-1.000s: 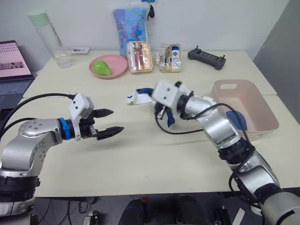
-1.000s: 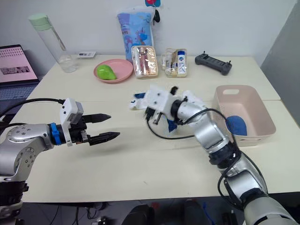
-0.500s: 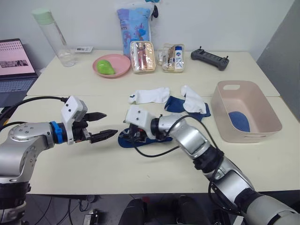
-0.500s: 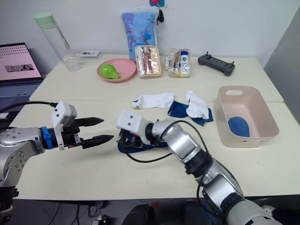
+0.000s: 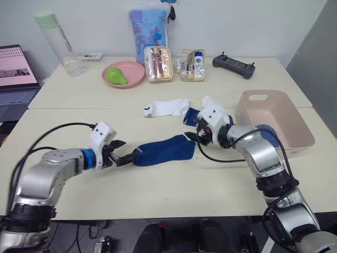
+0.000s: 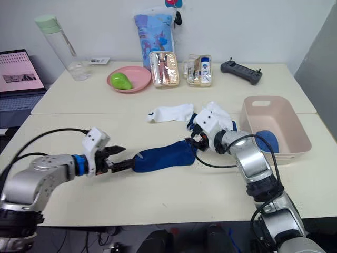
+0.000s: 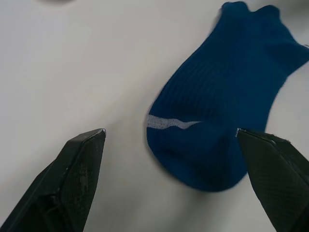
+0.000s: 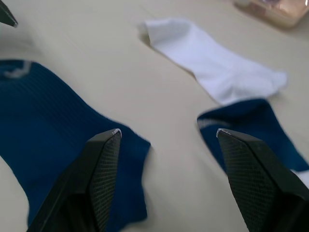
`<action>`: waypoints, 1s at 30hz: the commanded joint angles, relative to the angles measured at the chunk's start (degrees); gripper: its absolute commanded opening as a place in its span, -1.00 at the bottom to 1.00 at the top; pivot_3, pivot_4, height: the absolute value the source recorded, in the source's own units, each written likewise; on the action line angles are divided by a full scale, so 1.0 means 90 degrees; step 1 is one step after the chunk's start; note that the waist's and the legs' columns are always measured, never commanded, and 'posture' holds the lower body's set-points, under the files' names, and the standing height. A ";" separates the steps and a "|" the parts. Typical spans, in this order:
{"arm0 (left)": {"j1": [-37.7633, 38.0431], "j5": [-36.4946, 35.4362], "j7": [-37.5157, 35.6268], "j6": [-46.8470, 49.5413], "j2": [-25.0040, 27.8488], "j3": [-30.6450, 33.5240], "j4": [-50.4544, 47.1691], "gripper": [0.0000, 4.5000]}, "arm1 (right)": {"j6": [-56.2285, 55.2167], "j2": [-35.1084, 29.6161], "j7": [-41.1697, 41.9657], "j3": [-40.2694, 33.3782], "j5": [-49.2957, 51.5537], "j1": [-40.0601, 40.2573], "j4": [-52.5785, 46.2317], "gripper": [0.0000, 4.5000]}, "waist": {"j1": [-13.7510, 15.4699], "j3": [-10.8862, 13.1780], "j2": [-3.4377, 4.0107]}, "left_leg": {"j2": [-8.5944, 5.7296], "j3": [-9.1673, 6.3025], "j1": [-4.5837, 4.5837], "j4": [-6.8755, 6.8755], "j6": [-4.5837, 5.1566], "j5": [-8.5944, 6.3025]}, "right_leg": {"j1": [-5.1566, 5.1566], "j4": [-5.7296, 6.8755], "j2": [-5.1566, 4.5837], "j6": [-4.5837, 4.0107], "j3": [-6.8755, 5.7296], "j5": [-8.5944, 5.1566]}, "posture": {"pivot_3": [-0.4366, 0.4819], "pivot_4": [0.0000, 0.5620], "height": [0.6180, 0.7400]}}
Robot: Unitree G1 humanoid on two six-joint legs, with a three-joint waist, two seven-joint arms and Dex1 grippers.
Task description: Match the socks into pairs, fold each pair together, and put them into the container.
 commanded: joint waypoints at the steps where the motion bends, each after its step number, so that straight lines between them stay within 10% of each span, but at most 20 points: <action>1: -0.0114 0.0013 0.0191 0.0356 -0.0110 -0.0128 -0.0077 1.00 | -0.0340 0.0157 -0.0208 -0.0078 -0.0031 -0.0019 0.0311 0.51 | -0.0012 0.0000 0.0000 | 0.0000 0.0001 0.0000 0.0000 0.0000 0.0000 | 0.0000 0.0001 0.0000 0.0000 0.0001 0.0000 | -0.05 -0.47 0.88; 10: 0.0102 -0.0191 0.0433 0.1112 -0.0513 -0.0358 -0.0481 0.18 | 0.0022 0.0241 0.0003 -0.0039 0.0215 0.0025 0.0702 0.53 | 0.0005 -0.0001 0.0001 | -0.0001 0.0004 0.0006 0.0000 -0.0001 0.0000 | 0.0005 -0.0002 -0.0003 0.0000 0.0005 0.0000 | -0.05 -0.47 0.88; 19: 0.0166 -0.0105 0.0547 0.1037 -0.0833 -0.0453 -0.0590 -1.00 | 0.0548 0.0062 0.0131 -0.0131 0.0440 0.0312 0.0098 -0.69 | 0.0020 -0.0007 0.0005 | -0.0003 0.0002 0.0008 0.0000 0.0000 0.0000 | 0.0012 -0.0009 -0.0005 0.0000 0.0004 0.0000 | -0.05 -0.47 0.88; 21: 0.0148 -0.0077 0.0532 0.0951 -0.0819 -0.0399 -0.0503 -1.00 | 0.0669 -0.0019 0.0211 -0.0103 0.0501 0.0378 -0.0014 -0.99 | 0.0022 -0.0007 0.0005 | -0.0004 0.0002 0.0008 0.0000 -0.0001 0.0000 | 0.0012 -0.0009 -0.0006 0.0000 0.0003 0.0000 | -0.05 -0.47 0.88; 30: 0.0038 -0.0408 -0.0159 0.0538 -0.0507 0.0105 -0.0275 -1.00 | 0.1372 -0.0135 0.0174 -0.0403 0.1023 0.0633 -0.1098 -0.99 | 0.0021 -0.0005 0.0004 | -0.0004 0.0000 0.0007 0.0000 -0.0001 0.0000 | 0.0010 -0.0009 -0.0007 0.0000 0.0001 0.0000 | -0.05 -0.47 0.88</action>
